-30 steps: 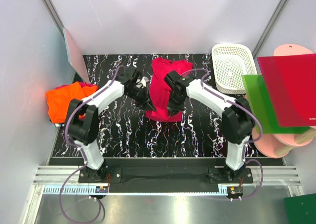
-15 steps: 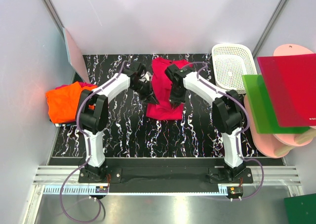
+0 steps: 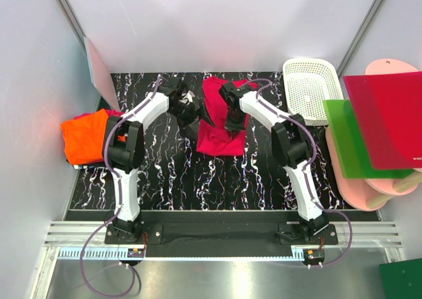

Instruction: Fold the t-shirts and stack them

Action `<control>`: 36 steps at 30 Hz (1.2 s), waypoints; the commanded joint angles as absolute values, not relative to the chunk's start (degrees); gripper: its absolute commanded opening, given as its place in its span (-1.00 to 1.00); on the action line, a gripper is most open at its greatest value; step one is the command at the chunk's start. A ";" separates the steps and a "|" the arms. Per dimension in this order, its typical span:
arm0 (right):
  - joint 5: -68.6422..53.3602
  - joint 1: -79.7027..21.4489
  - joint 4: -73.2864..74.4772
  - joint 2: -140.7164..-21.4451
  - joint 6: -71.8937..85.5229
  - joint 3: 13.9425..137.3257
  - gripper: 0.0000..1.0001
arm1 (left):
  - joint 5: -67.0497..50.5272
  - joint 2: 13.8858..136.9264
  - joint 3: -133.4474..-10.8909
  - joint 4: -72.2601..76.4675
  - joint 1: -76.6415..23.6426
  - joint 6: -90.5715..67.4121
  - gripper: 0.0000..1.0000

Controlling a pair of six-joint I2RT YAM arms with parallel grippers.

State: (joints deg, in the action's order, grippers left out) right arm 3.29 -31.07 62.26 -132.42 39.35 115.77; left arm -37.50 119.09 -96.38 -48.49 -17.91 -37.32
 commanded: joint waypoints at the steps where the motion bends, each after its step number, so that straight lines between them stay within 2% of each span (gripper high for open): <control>1: 5.80 -28.74 63.10 -135.17 38.58 122.86 -0.90 | -37.00 111.63 -94.85 -49.66 -17.84 -34.90 0.98; 3: 6.15 -28.04 63.28 -136.05 38.58 126.36 -0.87 | -36.92 108.47 -93.00 -49.92 -17.84 -33.67 0.98; 7: 9.30 -27.42 63.02 -137.63 37.97 132.79 -0.62 | -36.13 104.95 -85.81 -50.19 -17.84 -31.91 0.98; 10: 11.42 -27.42 61.01 -137.20 36.74 136.14 -0.12 | -35.25 103.62 -81.58 -50.19 -17.93 -30.50 0.98; 11: 11.77 -27.42 60.13 -136.76 36.39 136.23 0.23 | -35.16 103.36 -80.78 -50.10 -17.93 -30.15 0.98; 13: 12.91 -27.51 57.67 -135.01 35.16 135.70 0.58 | -34.81 103.10 -79.02 -50.19 -17.93 -29.36 0.98; 14: 13.27 -27.42 56.87 -134.22 34.72 135.18 0.81 | -34.72 102.92 -78.67 -50.19 -17.93 -29.01 0.98; 17: 12.92 -27.42 53.36 -130.09 33.31 131.06 0.94 | -34.63 102.74 -77.70 -50.10 -17.93 -28.21 0.98; 20: 9.94 -27.42 50.98 -125.52 32.96 124.12 0.85 | -34.72 102.66 -77.26 -50.10 -17.93 -27.60 0.98; 22: 5.31 -27.42 48.62 -122.63 32.61 117.71 0.36 | -34.72 102.74 -76.91 -50.10 -17.93 -27.60 0.98; 23: 3.27 -27.51 47.21 -121.56 32.43 115.25 -0.14 | -34.63 102.74 -76.73 -50.10 -17.93 -27.51 0.98; 24: 1.69 -27.51 45.89 -119.46 32.78 110.44 -0.99 | -34.37 102.57 -76.64 -50.10 -17.93 -27.51 0.98; 29: -5.88 -27.51 38.58 -115.84 34.98 99.94 -1.00 | -33.05 102.04 -75.32 -50.18 -17.93 -27.77 0.97; 36: -6.95 -27.51 39.20 -124.96 34.28 105.28 -1.00 | -31.99 101.87 -74.36 -50.01 -17.93 -28.56 0.98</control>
